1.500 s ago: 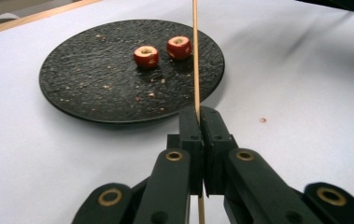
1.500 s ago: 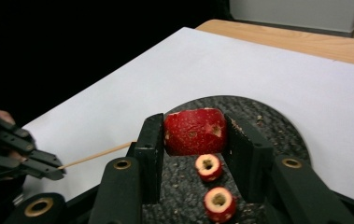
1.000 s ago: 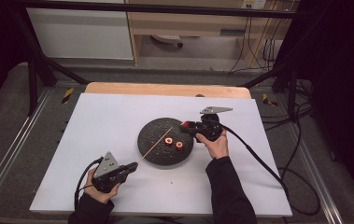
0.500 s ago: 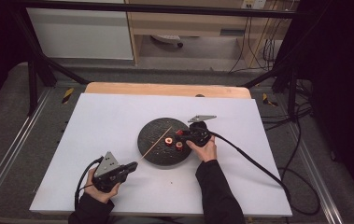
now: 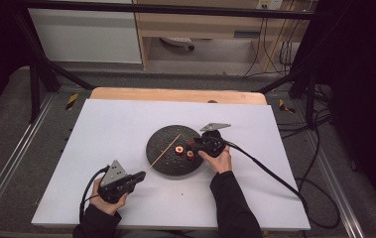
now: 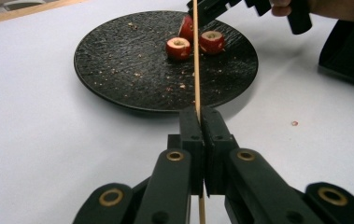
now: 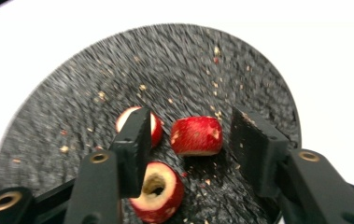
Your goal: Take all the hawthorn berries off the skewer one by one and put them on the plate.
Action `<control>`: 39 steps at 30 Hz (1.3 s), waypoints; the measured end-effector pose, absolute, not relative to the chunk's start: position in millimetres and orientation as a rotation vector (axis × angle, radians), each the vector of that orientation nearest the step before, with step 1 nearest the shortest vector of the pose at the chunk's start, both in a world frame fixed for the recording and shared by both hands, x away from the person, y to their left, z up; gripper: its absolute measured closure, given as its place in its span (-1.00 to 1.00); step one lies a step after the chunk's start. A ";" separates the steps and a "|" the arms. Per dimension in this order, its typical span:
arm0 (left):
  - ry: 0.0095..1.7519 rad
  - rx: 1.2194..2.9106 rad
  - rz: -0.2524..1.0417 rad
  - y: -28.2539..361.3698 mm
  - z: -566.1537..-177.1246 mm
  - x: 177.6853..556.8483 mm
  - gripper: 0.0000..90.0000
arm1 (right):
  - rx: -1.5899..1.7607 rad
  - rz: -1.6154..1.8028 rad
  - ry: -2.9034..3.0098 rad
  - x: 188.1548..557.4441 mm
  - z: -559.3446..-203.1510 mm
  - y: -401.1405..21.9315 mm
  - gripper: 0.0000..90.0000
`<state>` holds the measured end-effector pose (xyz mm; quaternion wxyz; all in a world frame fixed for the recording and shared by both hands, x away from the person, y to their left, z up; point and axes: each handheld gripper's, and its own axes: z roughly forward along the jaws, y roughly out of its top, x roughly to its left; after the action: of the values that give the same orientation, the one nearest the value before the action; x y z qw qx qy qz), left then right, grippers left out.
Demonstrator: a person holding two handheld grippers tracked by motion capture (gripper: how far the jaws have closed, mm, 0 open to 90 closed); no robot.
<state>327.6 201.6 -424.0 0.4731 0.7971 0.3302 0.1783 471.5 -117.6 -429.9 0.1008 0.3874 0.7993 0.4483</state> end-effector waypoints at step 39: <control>0.904 1.977 0.402 160.4 -398.0 379.8 0.95 | 1.154 1.287 2.343 376.3 -444.4 -218.0 -0.98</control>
<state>379.8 160.4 -398.0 0.4490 0.7991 0.3653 0.1625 376.3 -218.0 -444.4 0.1145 0.3936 0.7994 0.4392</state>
